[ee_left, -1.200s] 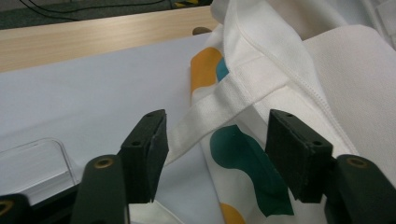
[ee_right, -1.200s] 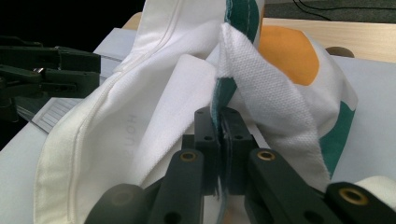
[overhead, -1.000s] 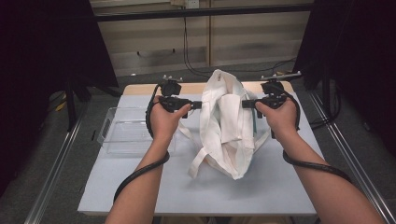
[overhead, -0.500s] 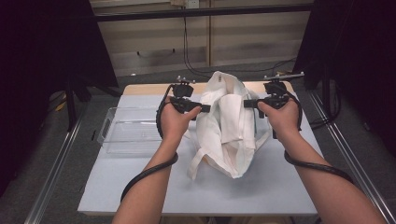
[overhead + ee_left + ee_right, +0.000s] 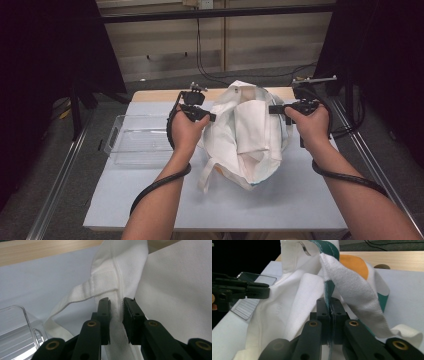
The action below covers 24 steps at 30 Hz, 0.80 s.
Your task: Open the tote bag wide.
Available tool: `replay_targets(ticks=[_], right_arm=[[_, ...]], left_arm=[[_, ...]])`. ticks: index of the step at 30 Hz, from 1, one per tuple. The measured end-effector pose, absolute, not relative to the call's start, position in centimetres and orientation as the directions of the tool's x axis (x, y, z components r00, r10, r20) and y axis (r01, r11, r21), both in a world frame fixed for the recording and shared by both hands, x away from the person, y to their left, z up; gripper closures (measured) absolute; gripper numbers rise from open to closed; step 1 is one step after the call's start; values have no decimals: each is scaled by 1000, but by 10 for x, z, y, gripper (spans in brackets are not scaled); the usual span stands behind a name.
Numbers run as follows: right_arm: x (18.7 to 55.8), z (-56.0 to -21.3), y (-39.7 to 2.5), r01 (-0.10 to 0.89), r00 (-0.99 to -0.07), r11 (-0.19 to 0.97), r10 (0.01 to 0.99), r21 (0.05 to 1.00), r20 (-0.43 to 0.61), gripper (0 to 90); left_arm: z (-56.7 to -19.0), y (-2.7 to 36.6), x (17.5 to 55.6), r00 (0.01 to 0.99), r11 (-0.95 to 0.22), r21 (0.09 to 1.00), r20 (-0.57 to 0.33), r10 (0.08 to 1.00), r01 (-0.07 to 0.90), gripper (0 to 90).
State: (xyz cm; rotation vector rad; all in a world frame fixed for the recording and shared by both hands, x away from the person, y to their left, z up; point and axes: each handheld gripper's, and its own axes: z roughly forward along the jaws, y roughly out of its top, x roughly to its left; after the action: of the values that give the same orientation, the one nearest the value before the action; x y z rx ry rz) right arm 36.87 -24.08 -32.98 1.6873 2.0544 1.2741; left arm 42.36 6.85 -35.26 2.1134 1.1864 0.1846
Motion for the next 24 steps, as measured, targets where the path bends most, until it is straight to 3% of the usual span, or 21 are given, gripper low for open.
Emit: replay_targets(ticks=[24], right_arm=[[366,-351,-267,733,-284,-8,905,680,316,886]], left_arm=[[-359,67,424,568,-343,621,-204,798,705,793]])
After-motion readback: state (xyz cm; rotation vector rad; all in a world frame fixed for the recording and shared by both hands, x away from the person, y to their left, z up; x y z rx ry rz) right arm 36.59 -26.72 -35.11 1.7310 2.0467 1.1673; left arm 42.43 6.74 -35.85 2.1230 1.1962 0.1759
